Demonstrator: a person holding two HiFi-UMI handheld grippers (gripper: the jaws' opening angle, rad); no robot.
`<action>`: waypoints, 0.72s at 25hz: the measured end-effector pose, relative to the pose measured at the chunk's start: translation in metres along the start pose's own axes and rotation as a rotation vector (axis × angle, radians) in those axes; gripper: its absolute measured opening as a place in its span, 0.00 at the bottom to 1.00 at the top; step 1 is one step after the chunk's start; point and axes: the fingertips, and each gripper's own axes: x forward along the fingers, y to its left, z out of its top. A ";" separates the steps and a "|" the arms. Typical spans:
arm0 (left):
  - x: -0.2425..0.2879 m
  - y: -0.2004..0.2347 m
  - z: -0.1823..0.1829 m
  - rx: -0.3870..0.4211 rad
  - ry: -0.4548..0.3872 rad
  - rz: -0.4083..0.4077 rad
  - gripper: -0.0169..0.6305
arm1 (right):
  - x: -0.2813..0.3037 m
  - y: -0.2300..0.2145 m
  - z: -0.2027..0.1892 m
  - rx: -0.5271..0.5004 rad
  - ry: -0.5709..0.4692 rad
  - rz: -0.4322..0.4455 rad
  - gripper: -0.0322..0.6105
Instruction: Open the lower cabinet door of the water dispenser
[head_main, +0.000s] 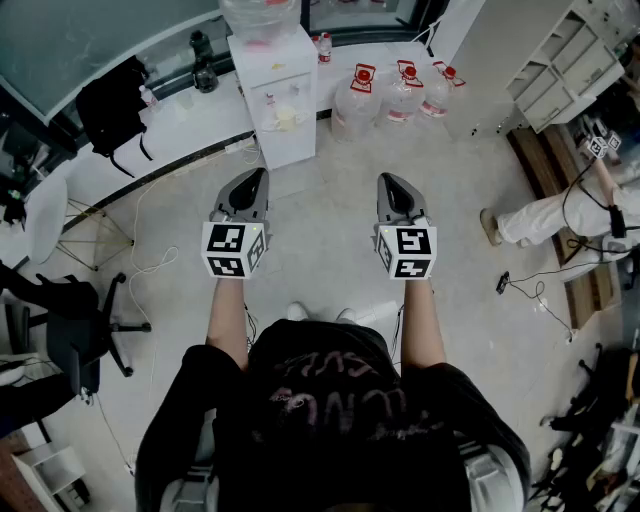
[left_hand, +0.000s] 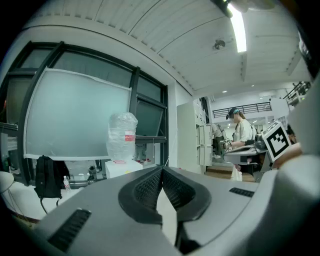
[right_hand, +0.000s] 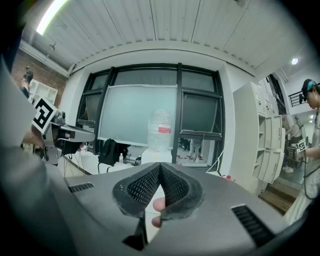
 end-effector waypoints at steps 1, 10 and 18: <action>-0.001 0.000 0.000 0.000 0.001 0.000 0.05 | 0.000 0.000 0.000 -0.003 0.002 0.000 0.07; 0.001 0.007 -0.005 0.000 0.003 0.011 0.05 | 0.006 0.002 -0.004 0.013 0.011 -0.003 0.07; 0.001 0.022 -0.019 -0.020 0.020 0.003 0.05 | 0.018 0.016 -0.006 0.017 0.016 0.000 0.07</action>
